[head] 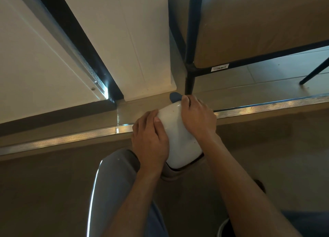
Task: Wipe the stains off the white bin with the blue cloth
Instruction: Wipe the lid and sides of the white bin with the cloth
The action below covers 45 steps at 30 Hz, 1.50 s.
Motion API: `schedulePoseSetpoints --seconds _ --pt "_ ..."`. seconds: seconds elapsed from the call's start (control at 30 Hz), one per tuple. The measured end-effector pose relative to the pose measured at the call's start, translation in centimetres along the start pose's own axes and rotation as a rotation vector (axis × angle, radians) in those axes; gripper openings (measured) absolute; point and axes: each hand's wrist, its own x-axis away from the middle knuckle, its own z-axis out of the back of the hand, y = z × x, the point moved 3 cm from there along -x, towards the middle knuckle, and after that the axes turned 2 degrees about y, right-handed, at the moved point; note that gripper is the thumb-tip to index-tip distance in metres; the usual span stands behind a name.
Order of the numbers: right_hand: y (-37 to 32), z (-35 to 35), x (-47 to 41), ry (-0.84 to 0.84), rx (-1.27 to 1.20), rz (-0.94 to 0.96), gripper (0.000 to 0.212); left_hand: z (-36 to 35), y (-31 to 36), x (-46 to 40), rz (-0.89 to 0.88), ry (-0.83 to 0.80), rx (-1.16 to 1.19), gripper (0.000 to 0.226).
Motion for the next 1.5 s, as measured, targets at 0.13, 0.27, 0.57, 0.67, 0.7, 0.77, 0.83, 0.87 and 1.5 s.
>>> schedulePoseSetpoints --seconds 0.13,0.27,0.57,0.67,0.7,0.77,0.83,0.87,1.5 --pt "1.7 -0.6 4.0 0.251 -0.035 0.058 0.044 0.0 -0.1 0.0 -0.03 0.035 -0.004 0.041" --pt "4.4 -1.5 7.2 0.293 -0.154 -0.082 0.053 0.1 -0.1 0.1 -0.048 0.03 -0.013 0.042" --pt "1.9 0.3 2.2 0.048 -0.101 -0.117 0.041 -0.2 -0.4 0.2 -0.075 0.02 -0.034 0.044" --pt "0.7 0.9 -0.4 -0.167 -0.119 -0.209 0.043 -0.2 -0.4 0.2 -0.072 0.009 -0.033 0.044" --pt "0.3 1.0 -1.1 -0.213 -0.113 -0.239 0.044 -0.2 -0.4 0.2 -0.071 0.014 -0.036 0.044" --pt "-0.3 0.8 -2.1 -0.289 -0.127 -0.296 0.04 -0.1 -0.3 0.2 -0.061 0.027 -0.035 0.044" --pt "-0.3 0.5 -2.6 -0.325 -0.231 -0.364 0.033 0.0 -0.5 0.0 -0.057 0.046 -0.024 0.042" --pt "-0.2 0.6 -2.6 -0.337 -0.278 -0.388 0.033 0.0 -0.6 -0.1 -0.057 0.056 -0.018 0.042" --pt "-1.5 -0.6 2.4 -0.046 -0.002 0.514 0.057 -0.4 -0.5 0.2 -0.079 0.052 -0.01 0.043"
